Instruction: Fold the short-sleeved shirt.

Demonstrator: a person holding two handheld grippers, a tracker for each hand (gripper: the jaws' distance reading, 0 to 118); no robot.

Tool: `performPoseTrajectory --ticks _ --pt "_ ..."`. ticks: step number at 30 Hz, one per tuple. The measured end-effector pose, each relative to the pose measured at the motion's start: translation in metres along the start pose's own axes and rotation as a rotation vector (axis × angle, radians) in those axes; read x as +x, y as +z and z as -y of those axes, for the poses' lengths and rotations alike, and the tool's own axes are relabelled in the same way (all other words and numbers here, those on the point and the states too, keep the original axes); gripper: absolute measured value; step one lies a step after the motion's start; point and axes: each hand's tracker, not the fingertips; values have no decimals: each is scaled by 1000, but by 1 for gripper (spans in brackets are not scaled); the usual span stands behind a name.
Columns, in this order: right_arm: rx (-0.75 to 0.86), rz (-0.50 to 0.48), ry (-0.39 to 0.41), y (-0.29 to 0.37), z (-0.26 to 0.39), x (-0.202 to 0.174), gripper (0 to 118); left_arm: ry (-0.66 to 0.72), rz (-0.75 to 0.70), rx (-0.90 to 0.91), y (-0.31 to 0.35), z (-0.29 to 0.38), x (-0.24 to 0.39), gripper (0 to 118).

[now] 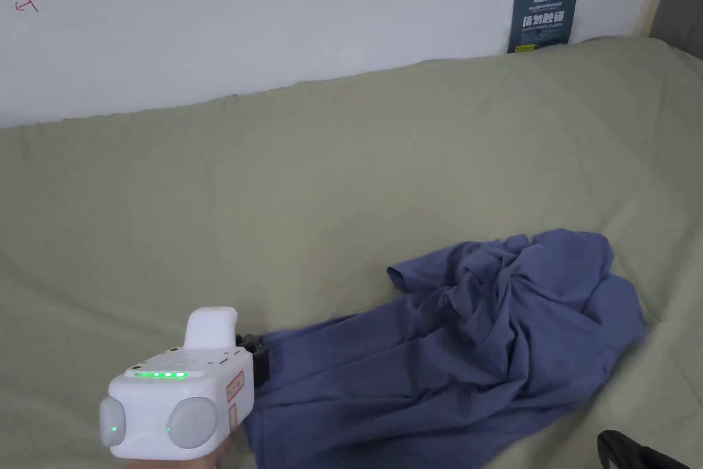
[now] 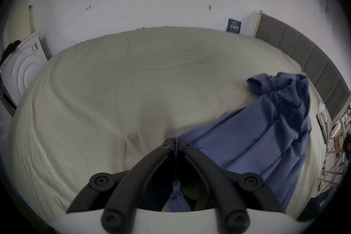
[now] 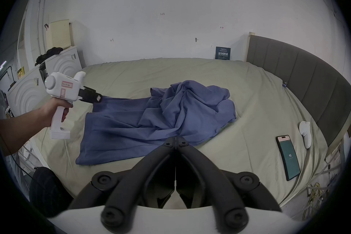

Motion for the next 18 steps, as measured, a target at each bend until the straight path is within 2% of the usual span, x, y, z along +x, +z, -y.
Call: performPoseTrajectory --ticks 7,10,15,18 --pt "-17 19 -22 -12 2 12 0 -7 8 15 4 -2 0 0" --pt "-38 54 28 -27 3 26 0 -3 11 11 3 -2 1 0" --pt "-87 116 107 -69 -3 73 1 -3 26 21 14 -6 9 0" --pt "-99 134 109 -99 -10 108 3 5 33 25 18 -10 11 0"
